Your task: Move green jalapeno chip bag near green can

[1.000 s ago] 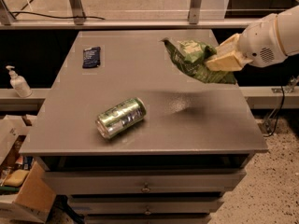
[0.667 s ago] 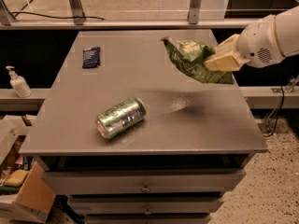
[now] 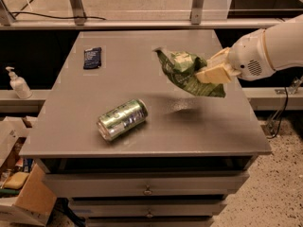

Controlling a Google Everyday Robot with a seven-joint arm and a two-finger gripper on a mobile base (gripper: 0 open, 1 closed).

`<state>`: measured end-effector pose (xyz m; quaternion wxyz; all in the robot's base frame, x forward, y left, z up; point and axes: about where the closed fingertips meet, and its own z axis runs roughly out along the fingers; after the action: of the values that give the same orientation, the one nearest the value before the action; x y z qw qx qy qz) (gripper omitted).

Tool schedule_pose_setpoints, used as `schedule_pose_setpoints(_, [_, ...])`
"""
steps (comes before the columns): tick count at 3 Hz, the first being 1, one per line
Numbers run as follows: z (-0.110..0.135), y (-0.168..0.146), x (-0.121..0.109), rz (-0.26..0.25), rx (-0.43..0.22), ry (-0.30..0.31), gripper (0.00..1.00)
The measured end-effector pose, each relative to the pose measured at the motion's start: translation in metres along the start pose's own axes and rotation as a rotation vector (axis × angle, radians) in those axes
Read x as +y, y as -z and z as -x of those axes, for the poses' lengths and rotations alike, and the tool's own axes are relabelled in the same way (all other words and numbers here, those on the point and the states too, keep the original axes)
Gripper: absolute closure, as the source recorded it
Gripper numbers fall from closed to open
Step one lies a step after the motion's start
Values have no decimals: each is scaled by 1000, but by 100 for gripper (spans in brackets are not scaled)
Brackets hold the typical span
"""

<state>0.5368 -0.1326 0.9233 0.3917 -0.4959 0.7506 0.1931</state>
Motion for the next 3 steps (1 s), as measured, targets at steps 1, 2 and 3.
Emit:
schedule_pose_setpoints(1, [-6,-17,11,5,36,-20,100])
schedule_pose_setpoints(2, [-13,-36,14,-2,84,-24,100])
schedule_pose_setpoints(3, [-20,-51,16,-8,122,-28,100])
